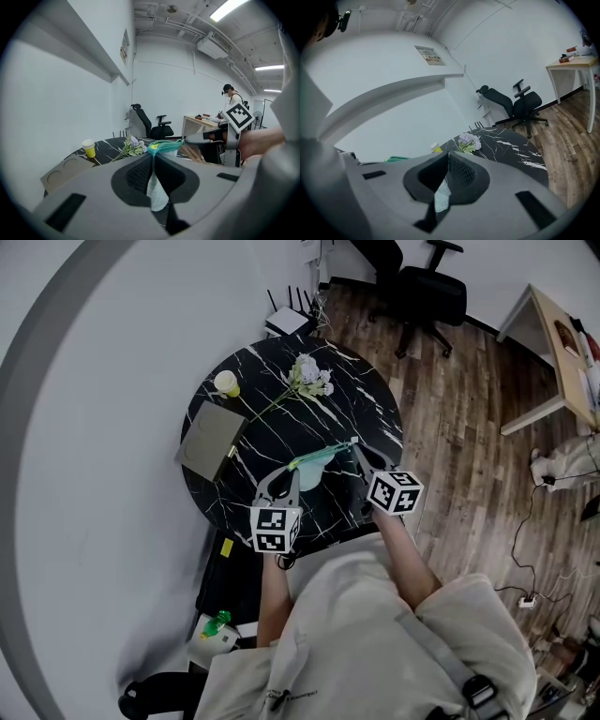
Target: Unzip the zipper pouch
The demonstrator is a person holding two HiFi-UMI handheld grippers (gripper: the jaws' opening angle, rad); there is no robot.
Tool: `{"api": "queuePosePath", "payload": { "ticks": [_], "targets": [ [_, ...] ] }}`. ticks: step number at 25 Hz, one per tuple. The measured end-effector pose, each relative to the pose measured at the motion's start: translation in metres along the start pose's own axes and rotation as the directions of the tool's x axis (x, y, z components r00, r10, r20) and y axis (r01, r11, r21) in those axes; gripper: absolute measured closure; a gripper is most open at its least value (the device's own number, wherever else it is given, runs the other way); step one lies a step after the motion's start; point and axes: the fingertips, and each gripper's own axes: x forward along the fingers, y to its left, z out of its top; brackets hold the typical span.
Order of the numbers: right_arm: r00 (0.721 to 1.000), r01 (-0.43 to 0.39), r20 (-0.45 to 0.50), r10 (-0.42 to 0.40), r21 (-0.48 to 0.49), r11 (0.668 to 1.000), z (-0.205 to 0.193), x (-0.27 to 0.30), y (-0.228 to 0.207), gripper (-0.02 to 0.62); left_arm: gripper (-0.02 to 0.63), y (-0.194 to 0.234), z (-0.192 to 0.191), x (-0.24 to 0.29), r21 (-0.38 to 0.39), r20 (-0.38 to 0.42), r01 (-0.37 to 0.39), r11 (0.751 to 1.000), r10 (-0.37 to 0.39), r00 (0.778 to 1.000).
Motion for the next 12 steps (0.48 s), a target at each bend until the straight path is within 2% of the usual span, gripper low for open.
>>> {"api": "queuePosePath", "payload": {
  "ticks": [12],
  "targets": [
    [0.999,-0.010,-0.053,0.008,-0.037,0.999,-0.0112,0.0059,0.0074,0.578,0.571,0.0094,0.0006,-0.0052,-0.030,0.007,-0.016,0.999,0.017,1.000]
  ]
}}
